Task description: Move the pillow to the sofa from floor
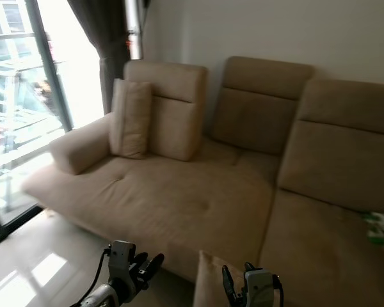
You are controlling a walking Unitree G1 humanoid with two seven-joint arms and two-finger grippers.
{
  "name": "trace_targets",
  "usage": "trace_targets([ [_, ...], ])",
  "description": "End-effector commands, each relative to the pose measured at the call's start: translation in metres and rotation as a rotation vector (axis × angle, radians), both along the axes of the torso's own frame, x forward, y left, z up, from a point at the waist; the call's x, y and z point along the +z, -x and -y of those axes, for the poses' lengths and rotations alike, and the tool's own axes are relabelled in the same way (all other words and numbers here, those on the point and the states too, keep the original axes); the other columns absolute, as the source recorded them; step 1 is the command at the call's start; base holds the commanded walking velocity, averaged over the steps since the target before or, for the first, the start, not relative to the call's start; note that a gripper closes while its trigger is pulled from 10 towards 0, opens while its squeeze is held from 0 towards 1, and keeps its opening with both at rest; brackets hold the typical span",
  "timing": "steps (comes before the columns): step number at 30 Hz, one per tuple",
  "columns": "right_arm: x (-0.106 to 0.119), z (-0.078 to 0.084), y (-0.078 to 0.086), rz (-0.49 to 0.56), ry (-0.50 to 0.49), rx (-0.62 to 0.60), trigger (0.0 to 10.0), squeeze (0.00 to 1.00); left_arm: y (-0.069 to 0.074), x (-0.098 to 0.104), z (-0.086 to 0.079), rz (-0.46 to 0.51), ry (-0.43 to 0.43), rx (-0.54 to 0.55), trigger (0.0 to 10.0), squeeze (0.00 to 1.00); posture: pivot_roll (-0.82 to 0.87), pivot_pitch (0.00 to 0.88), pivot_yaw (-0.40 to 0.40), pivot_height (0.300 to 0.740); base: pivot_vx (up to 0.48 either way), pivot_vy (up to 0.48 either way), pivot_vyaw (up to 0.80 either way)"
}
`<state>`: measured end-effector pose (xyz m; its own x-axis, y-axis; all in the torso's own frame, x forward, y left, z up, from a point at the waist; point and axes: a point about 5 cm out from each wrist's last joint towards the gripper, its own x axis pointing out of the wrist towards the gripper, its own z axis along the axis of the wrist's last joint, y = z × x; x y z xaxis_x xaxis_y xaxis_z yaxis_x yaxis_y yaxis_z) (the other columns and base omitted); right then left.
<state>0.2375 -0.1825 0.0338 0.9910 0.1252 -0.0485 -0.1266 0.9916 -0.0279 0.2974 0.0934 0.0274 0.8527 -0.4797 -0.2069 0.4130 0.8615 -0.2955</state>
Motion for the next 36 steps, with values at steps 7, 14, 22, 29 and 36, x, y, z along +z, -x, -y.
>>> trace_targets([
  [7, -0.0025, 0.0008, 0.0022, -0.012, -0.018, -0.022, 10.0, 0.0, 0.0004, -0.0018, -0.0001, -0.017, 0.005, -0.002, 10.0, 0.0, 0.02, 0.0, 0.018, 0.74, 0.0, 0.0, -0.8],
  [14, -0.0027, -0.0012, 0.0021, -0.015, -0.018, -0.016, 10.0, 0.0, 0.0005, -0.0021, -0.0002, -0.018, 0.002, -0.002, 10.0, 0.0, 0.03, 0.0, 0.021, 0.74, 0.0, 0.0, -0.69],
  [22, -0.0034, -0.0041, 0.0014, -0.016, -0.019, -0.006, 10.0, 0.0, 0.0006, -0.0019, -0.0011, -0.011, 0.002, 0.003, 10.0, 0.0, 0.03, 0.0, 0.018, 0.74, 0.0, 0.0, 0.0],
  [29, -0.004, -0.0044, -0.0003, -0.023, -0.016, 0.003, 10.0, 0.0, 0.0005, -0.0019, -0.0016, -0.01, 0.007, 0.01, 10.0, 0.0, 0.03, 0.0, 0.016, 0.74, 0.0, 0.0, 0.0],
  [36, -0.0034, -0.004, -0.0021, -0.023, -0.018, 0.001, 10.0, 0.0, -0.001, -0.0005, -0.0026, -0.01, 0.035, 0.02, 10.0, 0.0, 0.03, 0.0, 0.018, 0.74, 0.0, 0.0, 0.0],
])
